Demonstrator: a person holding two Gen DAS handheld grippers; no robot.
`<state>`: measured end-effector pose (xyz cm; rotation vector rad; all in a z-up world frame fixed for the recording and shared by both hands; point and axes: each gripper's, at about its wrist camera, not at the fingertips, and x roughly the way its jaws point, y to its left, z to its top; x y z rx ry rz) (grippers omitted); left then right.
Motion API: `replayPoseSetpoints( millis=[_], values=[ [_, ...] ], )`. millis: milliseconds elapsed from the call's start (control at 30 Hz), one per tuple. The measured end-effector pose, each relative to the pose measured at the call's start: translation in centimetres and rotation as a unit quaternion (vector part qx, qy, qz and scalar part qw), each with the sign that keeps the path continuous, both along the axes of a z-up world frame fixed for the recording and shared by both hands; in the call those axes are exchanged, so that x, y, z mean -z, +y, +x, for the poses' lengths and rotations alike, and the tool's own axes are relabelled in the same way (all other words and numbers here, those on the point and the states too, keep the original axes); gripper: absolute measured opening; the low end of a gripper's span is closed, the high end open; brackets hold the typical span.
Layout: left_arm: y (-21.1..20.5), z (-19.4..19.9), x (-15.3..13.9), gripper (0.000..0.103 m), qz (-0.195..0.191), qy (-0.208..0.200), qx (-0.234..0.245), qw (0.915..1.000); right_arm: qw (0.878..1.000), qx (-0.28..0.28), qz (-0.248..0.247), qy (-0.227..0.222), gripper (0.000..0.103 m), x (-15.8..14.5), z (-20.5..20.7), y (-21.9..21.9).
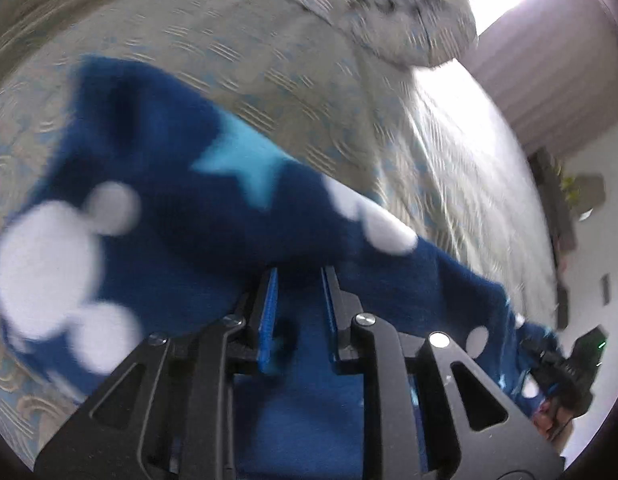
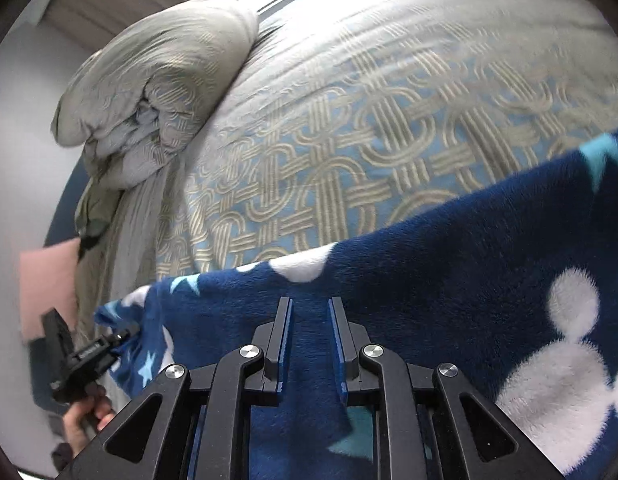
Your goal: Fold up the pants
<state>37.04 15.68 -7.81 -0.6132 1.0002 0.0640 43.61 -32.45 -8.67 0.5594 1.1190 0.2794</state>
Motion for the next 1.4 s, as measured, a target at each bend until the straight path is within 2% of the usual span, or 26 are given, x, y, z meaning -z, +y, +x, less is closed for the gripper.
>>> replayPoseSetpoints(
  millis=[67, 133, 233, 267, 333, 400, 533, 633, 733, 867, 1000, 1067, 1133, 1233, 1300, 1333, 1400],
  values=[
    [2.5, -2.1, -1.0, 0.022, 0.006, -0.022, -0.027, 0.9994, 0.999, 0.012, 0.042, 0.0, 0.019, -0.2, -0.9, -1.0],
    [5.4, -3.7, -1.6, 0.022, 0.008, -0.03, -0.061, 0.9977, 0.998, 0.019, 0.063, -0.003, 0.025, -0.7, -1.6, -1.4],
    [8.3, -5.3, -1.4, 0.022, 0.0, -0.021, -0.087, 0.996, 0.998, 0.02, 0.059, -0.014, 0.028, -1.9, -2.5, -1.1],
    [8.6, -5.7, -1.1, 0.022, 0.013, -0.017, -0.088, 0.9959, 0.998, 0.017, 0.053, -0.016, 0.029, -2.3, -2.8, -0.6],
    [8.5, -6.3, -0.1, 0.022, 0.04, -0.006, -0.073, 0.9965, 0.999, 0.011, 0.045, -0.02, 0.04, -2.7, -3.1, 0.2],
    [8.2, -6.7, 1.0, 0.022, 0.049, 0.002, -0.064, 0.9967, 0.999, 0.005, 0.036, -0.022, 0.044, -2.7, -3.6, 1.1],
    [7.6, -8.1, 1.5, 0.022, 0.074, -0.005, -0.046, 0.9962, 1.0, -0.009, 0.011, 0.002, 0.045, -0.7, -4.2, 2.2],
    [7.3, -8.7, 1.2, 0.022, 0.083, 0.0, -0.037, 0.9959, 0.999, 0.011, 0.029, 0.034, 0.046, 1.5, -4.5, 1.9],
    [6.9, -8.9, 0.9, 0.022, 0.102, 0.01, -0.02, 0.9946, 0.999, 0.023, 0.035, 0.03, 0.046, 1.1, -5.1, 1.5],
    [6.4, -9.6, -0.8, 0.023, 0.12, 0.02, -0.028, 0.9922, 0.999, 0.036, 0.026, 0.025, 0.048, -0.3, -7.0, 0.8],
    [3.8, -8.8, -3.6, 0.025, 0.138, -0.018, -0.004, 0.9902, 0.998, 0.048, -0.019, -0.027, 0.05, -2.7, -9.9, -0.4],
    [1.6, -7.4, -4.4, 0.038, 0.142, -0.035, 0.023, 0.9891, 0.994, 0.069, -0.069, -0.053, 0.051, -3.5, -11.6, -1.6],
    [-0.1, -6.2, -3.3, 0.039, 0.167, -0.024, 0.038, 0.9849, 0.988, 0.084, -0.118, -0.053, 0.059, -3.5, -12.2, -1.9],
    [0.4, -5.2, 1.0, 0.039, 0.188, 0.032, 0.027, 0.9812, 0.979, 0.071, -0.191, -0.025, 0.059, -0.8, -12.9, -2.6],
    [1.3, -6.1, 1.8, 0.04, 0.164, 0.003, 0.02, 0.9863, 0.978, 0.054, -0.201, -0.028, 0.059, 0.5, -13.3, -2.8],
    [1.7, -6.4, 1.6, 0.04, 0.164, 0.002, 0.023, 0.9862, 0.977, 0.04, -0.206, -0.049, 0.059, 0.7, -13.7, -2.7],
    [2.2, -6.9, 1.1, 0.04, 0.17, 0.006, 0.022, 0.9852, 0.978, 0.031, -0.197, -0.055, 0.059, 0.6, -13.7, -2.9]
  ],
)
